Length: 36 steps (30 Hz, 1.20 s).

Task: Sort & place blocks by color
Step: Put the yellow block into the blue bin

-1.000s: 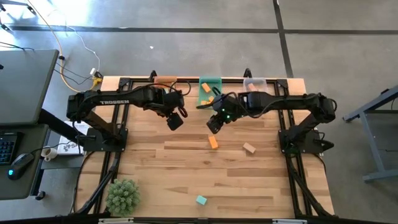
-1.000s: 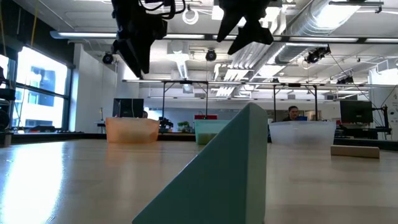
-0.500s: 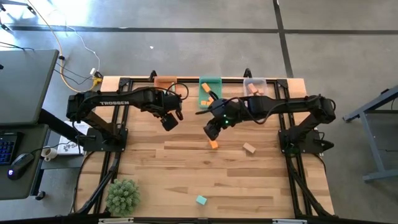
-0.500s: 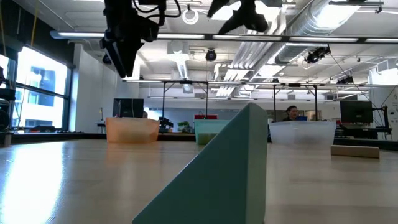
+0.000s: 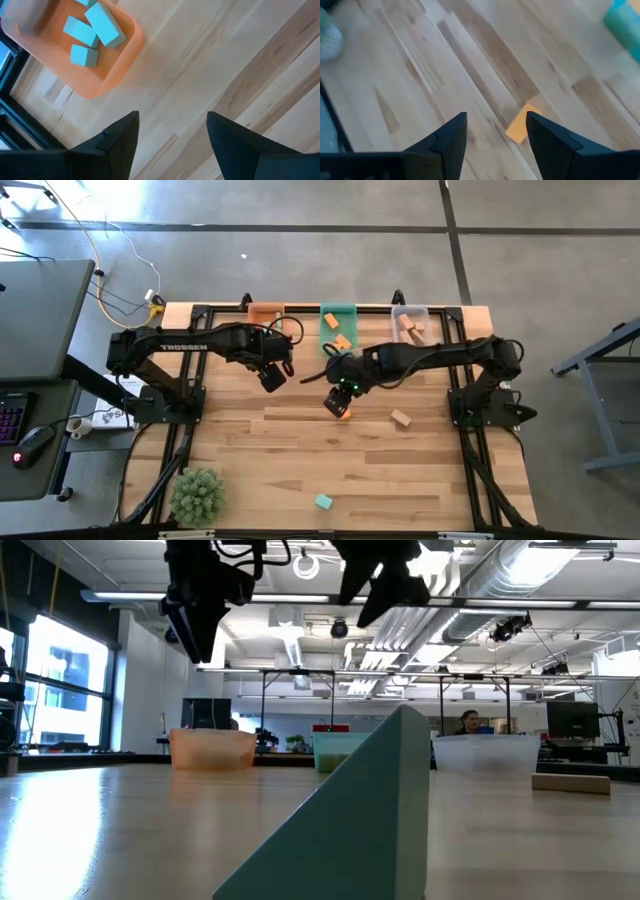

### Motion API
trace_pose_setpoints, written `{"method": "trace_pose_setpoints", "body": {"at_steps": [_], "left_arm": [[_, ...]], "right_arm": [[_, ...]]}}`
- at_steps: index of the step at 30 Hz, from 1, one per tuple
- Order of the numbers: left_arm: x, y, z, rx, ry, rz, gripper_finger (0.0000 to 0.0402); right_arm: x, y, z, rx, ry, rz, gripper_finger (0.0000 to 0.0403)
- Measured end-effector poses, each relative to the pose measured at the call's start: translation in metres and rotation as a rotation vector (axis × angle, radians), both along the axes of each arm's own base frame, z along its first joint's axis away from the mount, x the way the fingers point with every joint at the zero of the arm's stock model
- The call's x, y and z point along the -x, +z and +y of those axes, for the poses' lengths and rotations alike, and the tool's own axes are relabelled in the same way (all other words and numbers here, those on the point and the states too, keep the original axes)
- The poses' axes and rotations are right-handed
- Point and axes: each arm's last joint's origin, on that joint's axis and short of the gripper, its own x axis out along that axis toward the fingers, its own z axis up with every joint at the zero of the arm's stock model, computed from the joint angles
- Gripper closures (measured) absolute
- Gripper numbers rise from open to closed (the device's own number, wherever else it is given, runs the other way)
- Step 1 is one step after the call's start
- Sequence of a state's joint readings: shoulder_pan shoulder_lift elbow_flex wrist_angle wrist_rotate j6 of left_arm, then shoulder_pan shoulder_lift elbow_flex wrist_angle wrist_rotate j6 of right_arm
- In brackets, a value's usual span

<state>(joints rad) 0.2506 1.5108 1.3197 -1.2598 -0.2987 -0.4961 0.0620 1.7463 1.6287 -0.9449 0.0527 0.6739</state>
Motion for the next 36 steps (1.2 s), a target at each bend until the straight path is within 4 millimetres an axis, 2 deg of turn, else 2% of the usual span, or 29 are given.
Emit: {"method": "trace_pose_setpoints", "body": {"at_steps": [10, 15, 20, 26, 36], "left_arm": [[0.002, 0.0, -0.002, 0.003, 0.031, 0.016, 0.0181], [0.009, 0.0, -0.002, -0.01, 0.049, 0.08, 0.0181], [0.012, 0.0, -0.001, -0.065, 0.053, 0.128, 0.0181], [0.021, 0.001, 0.008, -0.113, 0.086, 0.204, 0.0181], [0.028, 0.002, 0.025, -0.118, 0.094, 0.245, 0.0181]], "right_arm": [[-0.01, -0.048, 0.002, -0.005, -0.065, 0.158, 0.0213], [-0.012, -0.063, 0.002, -0.003, -0.081, 0.207, 0.0211], [-0.018, -0.076, 0.003, -0.01, -0.108, 0.237, 0.0193], [-0.024, -0.095, 0.004, -0.059, -0.199, 0.286, 0.0165], [-0.032, -0.122, 0.002, -0.12, -0.307, 0.355, 0.0162]]}}
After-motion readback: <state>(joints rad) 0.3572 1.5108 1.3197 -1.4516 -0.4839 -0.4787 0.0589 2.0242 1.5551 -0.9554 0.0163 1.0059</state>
